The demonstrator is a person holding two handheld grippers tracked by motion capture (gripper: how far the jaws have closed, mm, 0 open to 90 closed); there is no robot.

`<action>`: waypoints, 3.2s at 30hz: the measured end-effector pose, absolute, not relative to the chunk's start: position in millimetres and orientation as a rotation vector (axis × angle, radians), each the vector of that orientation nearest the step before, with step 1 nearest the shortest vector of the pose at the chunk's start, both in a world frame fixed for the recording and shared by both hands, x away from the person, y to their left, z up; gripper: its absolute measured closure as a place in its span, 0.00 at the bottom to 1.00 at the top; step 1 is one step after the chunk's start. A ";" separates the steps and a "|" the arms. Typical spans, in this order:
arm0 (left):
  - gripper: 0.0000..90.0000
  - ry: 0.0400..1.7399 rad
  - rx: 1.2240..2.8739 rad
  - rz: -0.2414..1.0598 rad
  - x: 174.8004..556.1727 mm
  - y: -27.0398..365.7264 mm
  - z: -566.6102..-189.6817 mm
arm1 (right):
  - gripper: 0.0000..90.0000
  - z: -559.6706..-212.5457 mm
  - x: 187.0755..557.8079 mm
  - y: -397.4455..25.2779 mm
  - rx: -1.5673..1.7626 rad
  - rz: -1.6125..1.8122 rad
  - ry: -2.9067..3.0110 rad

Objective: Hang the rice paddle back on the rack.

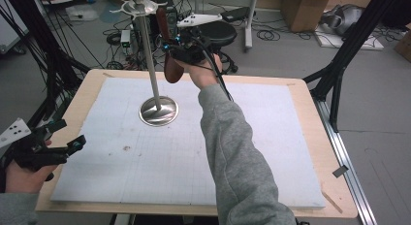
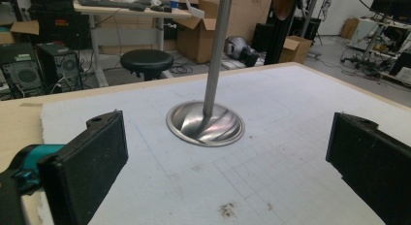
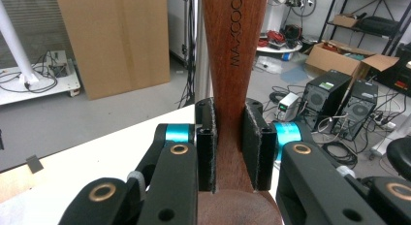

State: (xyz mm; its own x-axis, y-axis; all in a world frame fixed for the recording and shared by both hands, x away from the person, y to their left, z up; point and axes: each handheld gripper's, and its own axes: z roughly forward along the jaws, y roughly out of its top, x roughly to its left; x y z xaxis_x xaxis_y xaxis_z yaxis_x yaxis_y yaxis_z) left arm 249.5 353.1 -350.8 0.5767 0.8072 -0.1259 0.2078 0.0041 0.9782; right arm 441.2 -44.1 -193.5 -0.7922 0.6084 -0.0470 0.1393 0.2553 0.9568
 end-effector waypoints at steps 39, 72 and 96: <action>0.02 0.887 1.529 0.563 253.5 346.5 -350.9 | 0.43 -203.7 444.9 -34.0 0.681 1.551 2.126; 0.02 0.819 1.560 0.556 277.3 320.9 -341.8 | 0.00 -251.7 417.1 -150.5 0.813 1.489 2.190; 0.02 0.854 1.540 0.513 292.3 322.0 -352.3 | 0.00 -296.1 387.3 -214.7 0.869 1.508 2.210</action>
